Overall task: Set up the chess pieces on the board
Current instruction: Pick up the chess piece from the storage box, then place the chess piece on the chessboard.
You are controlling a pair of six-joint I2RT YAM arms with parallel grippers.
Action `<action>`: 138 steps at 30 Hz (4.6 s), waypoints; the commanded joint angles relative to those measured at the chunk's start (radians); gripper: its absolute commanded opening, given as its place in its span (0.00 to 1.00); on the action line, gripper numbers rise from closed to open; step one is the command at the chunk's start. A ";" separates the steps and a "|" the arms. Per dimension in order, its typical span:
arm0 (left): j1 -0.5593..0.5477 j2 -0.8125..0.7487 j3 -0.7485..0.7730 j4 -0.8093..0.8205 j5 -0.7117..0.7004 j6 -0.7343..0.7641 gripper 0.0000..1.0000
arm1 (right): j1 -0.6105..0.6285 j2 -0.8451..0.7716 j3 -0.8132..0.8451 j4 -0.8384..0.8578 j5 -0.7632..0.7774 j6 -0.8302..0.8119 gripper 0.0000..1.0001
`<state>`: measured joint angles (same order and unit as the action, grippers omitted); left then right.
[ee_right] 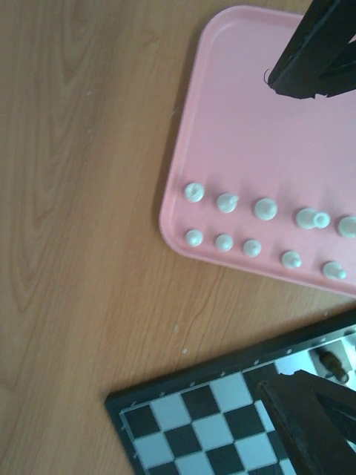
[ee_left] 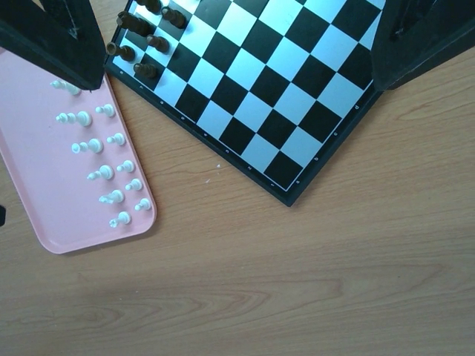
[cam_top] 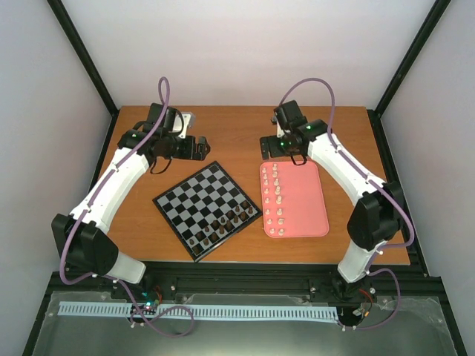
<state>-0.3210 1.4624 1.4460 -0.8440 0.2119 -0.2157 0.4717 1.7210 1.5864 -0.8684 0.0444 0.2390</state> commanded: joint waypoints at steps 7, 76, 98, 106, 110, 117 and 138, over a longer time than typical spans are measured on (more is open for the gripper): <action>0.003 -0.049 0.004 -0.006 -0.064 0.005 1.00 | -0.003 0.061 0.236 0.012 -0.071 -0.065 1.00; 0.177 0.046 -0.028 -0.093 -0.049 -0.054 1.00 | -0.092 0.611 0.465 -0.281 -0.054 -0.109 0.34; 0.177 0.067 -0.022 -0.093 -0.045 -0.056 1.00 | -0.099 0.680 0.535 -0.306 -0.081 -0.117 0.24; 0.177 0.068 -0.028 -0.093 -0.043 -0.056 1.00 | -0.098 0.677 0.534 -0.310 -0.076 -0.116 0.14; 0.176 0.070 -0.026 -0.094 -0.042 -0.057 1.00 | -0.097 0.677 0.533 -0.315 -0.081 -0.117 0.07; 0.177 0.066 -0.027 -0.099 -0.031 -0.060 1.00 | -0.099 0.637 0.539 -0.321 -0.076 -0.113 0.03; 0.178 0.066 -0.053 -0.133 -0.153 -0.214 1.00 | 0.167 0.765 0.959 -0.364 -0.127 -0.062 0.03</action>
<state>-0.1478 1.5455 1.3830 -0.9459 0.1188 -0.3542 0.5724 2.4264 2.5313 -1.2366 -0.0711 0.1524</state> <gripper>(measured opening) 0.997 0.098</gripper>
